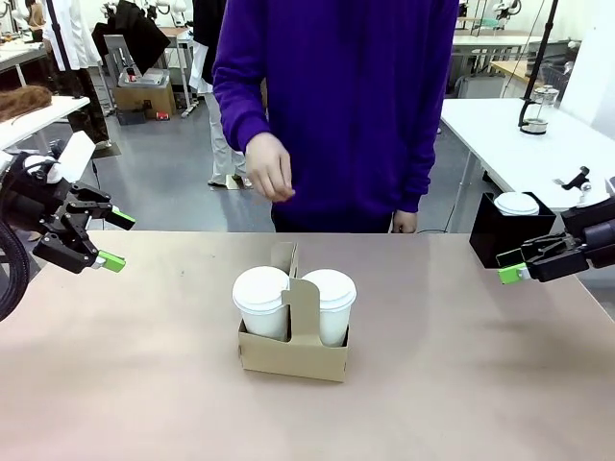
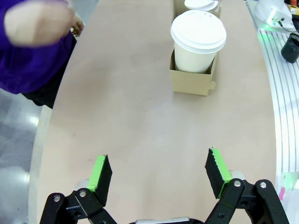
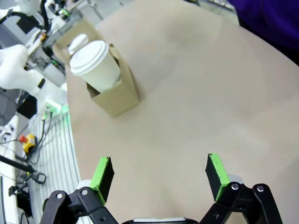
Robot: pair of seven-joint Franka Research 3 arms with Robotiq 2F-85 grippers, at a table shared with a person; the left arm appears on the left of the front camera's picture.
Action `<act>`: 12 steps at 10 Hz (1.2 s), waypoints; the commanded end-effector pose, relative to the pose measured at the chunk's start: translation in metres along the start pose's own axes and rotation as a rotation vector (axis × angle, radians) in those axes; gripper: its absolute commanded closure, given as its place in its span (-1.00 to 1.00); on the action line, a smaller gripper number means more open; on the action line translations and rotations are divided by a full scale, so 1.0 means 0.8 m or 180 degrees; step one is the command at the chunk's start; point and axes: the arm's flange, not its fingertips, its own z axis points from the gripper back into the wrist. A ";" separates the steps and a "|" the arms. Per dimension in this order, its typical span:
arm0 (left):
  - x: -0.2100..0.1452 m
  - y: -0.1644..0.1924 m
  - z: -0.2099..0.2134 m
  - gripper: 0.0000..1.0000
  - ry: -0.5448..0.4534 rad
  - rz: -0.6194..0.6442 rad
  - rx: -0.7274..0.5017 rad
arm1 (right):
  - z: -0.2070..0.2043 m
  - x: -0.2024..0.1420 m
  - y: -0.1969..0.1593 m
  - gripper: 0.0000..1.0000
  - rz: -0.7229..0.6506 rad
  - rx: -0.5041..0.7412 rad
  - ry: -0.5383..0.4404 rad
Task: Pour a drink into a cup and package it in a carrier.
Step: Insert the held 600 ml Paper Cup into the Cup Carrier.
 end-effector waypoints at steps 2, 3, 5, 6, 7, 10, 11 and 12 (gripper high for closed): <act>-0.001 0.002 -0.003 -1.00 -0.0079 -0.0059 0.0003 | 0.002 -0.001 0.001 -1.00 -0.0011 0.0029 -0.0016; -0.001 0.002 -0.003 -1.00 -0.0079 -0.0059 0.0003 | 0.002 -0.001 0.001 -1.00 -0.0011 0.0029 -0.0016; -0.001 0.002 -0.003 -1.00 -0.0079 -0.0059 0.0003 | 0.002 -0.001 0.001 -1.00 -0.0011 0.0029 -0.0016; -0.001 0.002 -0.003 -1.00 -0.0079 -0.0059 0.0003 | 0.002 -0.001 0.001 -1.00 -0.0011 0.0029 -0.0016; -0.001 0.002 -0.003 -1.00 -0.0079 -0.0059 0.0003 | 0.002 -0.001 0.001 -1.00 -0.0011 0.0029 -0.0016; -0.001 0.002 -0.003 -1.00 -0.0079 -0.0059 0.0003 | 0.002 -0.001 0.001 -1.00 -0.0011 0.0029 -0.0016; -0.001 0.002 -0.003 -1.00 -0.0079 -0.0059 0.0003 | 0.002 -0.001 0.001 -1.00 -0.0011 0.0029 -0.0016; -0.001 0.002 -0.003 -1.00 -0.0079 -0.0059 0.0003 | 0.002 -0.001 0.001 -1.00 -0.0011 0.0029 -0.0016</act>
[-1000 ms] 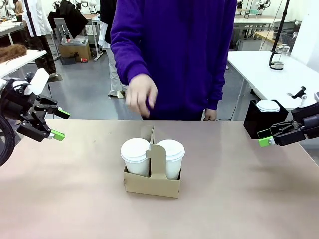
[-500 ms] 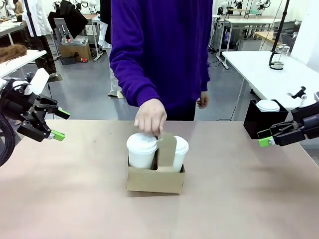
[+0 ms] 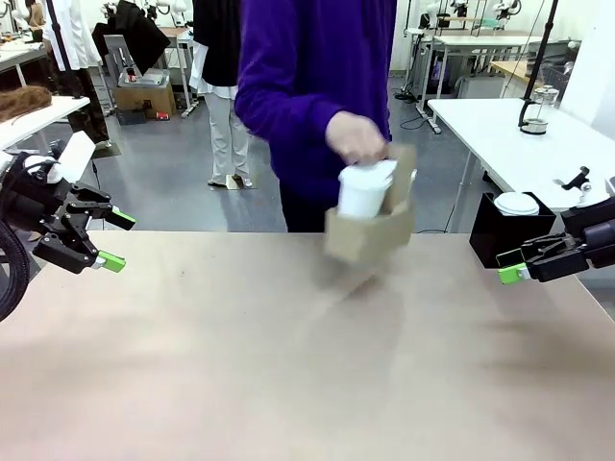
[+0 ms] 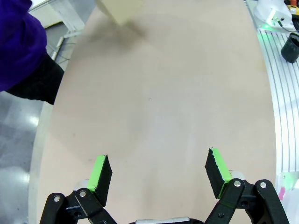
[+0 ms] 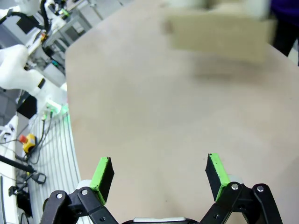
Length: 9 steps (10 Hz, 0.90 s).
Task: Pour a drink into a cup and package it in a carrier.
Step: Insert the held 600 ml Paper Cup into the Cup Carrier.
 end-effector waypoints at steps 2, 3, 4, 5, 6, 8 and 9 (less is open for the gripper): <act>-0.001 0.002 -0.003 -1.00 -0.0078 -0.0057 0.0004 | 0.002 -0.001 0.001 -1.00 -0.0011 0.0029 -0.0016; -0.001 0.002 -0.003 -1.00 -0.0078 -0.0057 0.0004 | 0.002 -0.001 0.001 -1.00 -0.0011 0.0029 -0.0016; -0.001 0.002 -0.003 -1.00 -0.0078 -0.0057 0.0004 | 0.002 -0.001 0.001 -1.00 -0.0011 0.0029 -0.0016; -0.001 0.002 -0.003 -1.00 -0.0078 -0.0057 0.0004 | 0.002 -0.001 0.001 -1.00 -0.0011 0.0029 -0.0016; -0.001 0.002 -0.003 -1.00 -0.0078 -0.0057 0.0004 | 0.002 -0.001 0.001 -1.00 -0.0011 0.0029 -0.0016; -0.001 0.002 -0.003 -1.00 -0.0078 -0.0057 0.0004 | 0.002 -0.001 0.001 -1.00 -0.0011 0.0029 -0.0016; -0.001 0.002 -0.003 -1.00 -0.0078 -0.0057 0.0004 | 0.002 -0.001 0.001 -1.00 -0.0011 0.0029 -0.0016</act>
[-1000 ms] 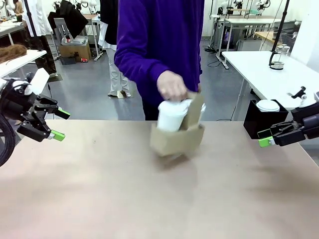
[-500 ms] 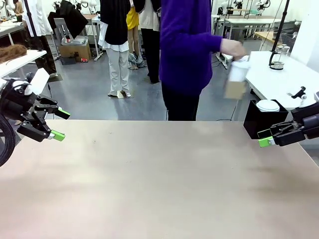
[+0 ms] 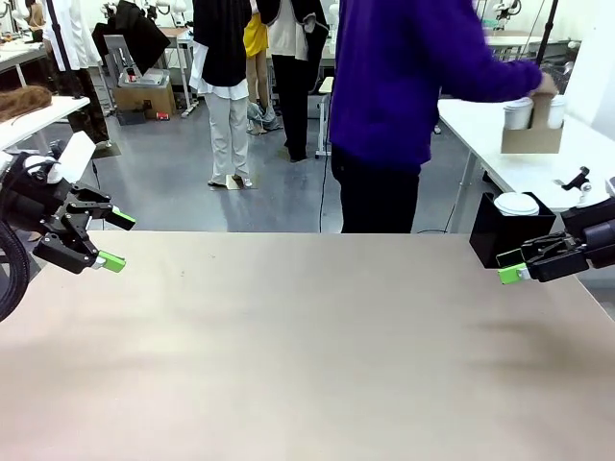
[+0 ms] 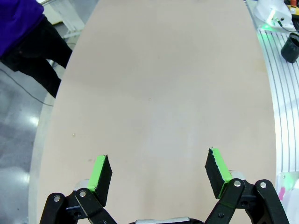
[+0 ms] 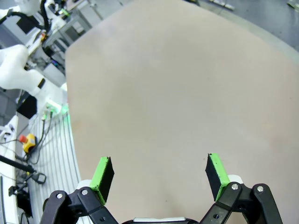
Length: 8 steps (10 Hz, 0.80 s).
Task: Pour a drink into a cup and package it in a carrier.
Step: Insert the held 600 ml Paper Cup into the Cup Carrier.
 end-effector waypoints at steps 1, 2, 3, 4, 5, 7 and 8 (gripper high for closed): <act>-0.001 0.002 -0.003 -1.00 -0.0077 -0.0056 0.0005 | 0.002 -0.001 0.001 -1.00 -0.0011 0.0029 -0.0016; -0.001 0.002 -0.003 -1.00 -0.0077 -0.0056 0.0005 | 0.002 -0.001 0.001 -1.00 -0.0011 0.0029 -0.0016; -0.001 0.002 -0.003 -1.00 -0.0077 -0.0056 0.0005 | 0.002 -0.001 0.001 -1.00 -0.0011 0.0029 -0.0016; -0.001 0.002 -0.003 -1.00 -0.0077 -0.0056 0.0005 | 0.002 -0.001 0.001 -1.00 -0.0011 0.0029 -0.0016; -0.001 0.002 -0.003 -1.00 -0.0077 -0.0056 0.0005 | 0.002 -0.001 0.001 -1.00 -0.0011 0.0029 -0.0016; -0.001 0.002 -0.003 -1.00 -0.0077 -0.0056 0.0005 | 0.002 -0.001 0.001 -1.00 -0.0011 0.0029 -0.0016; -0.001 0.002 -0.003 -1.00 -0.0077 -0.0056 0.0005 | 0.002 -0.001 0.001 -1.00 -0.0011 0.0029 -0.0016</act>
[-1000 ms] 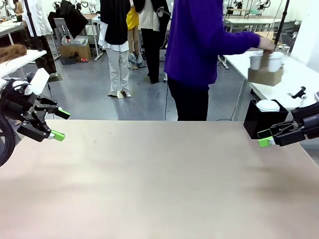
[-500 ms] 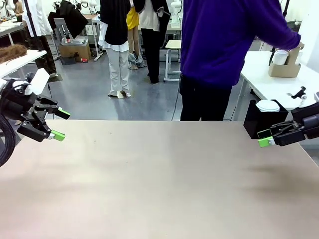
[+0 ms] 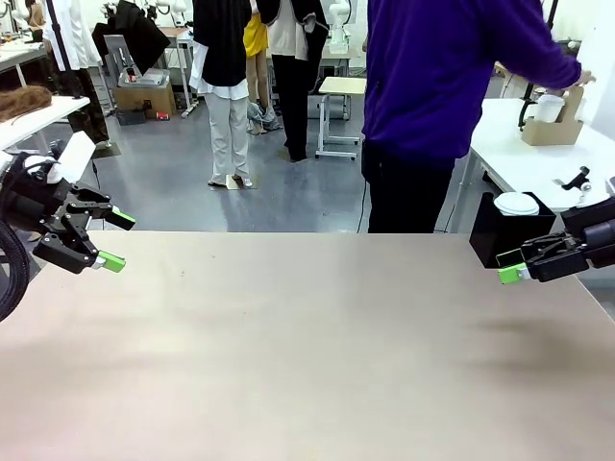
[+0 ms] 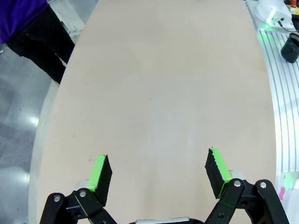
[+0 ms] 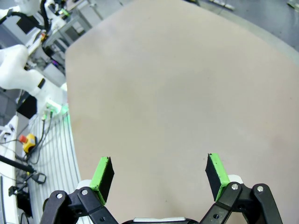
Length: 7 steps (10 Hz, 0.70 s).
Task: Pour a drink into a cup and package it in a carrier.
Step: Insert the held 600 ml Paper Cup into the Cup Carrier.
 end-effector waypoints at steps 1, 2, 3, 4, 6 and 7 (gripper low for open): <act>-0.001 0.002 -0.003 -1.00 -0.0077 -0.0056 0.0005 | 0.002 -0.001 0.001 -1.00 -0.0011 0.0029 -0.0016; -0.001 0.002 -0.003 -1.00 -0.0077 -0.0056 0.0005 | 0.002 -0.001 0.001 -1.00 -0.0011 0.0029 -0.0016; -0.001 0.002 -0.003 -1.00 -0.0077 -0.0056 0.0005 | 0.002 -0.001 0.001 -1.00 -0.0011 0.0029 -0.0016; -0.001 0.002 -0.003 -1.00 -0.0077 -0.0056 0.0005 | 0.002 -0.001 0.001 -1.00 -0.0011 0.0029 -0.0016; -0.001 0.002 -0.003 -1.00 -0.0077 -0.0056 0.0005 | 0.002 -0.001 0.001 -1.00 -0.0011 0.0029 -0.0016; -0.001 0.002 -0.003 -1.00 -0.0077 -0.0056 0.0005 | 0.002 -0.001 0.001 -1.00 -0.0011 0.0029 -0.0016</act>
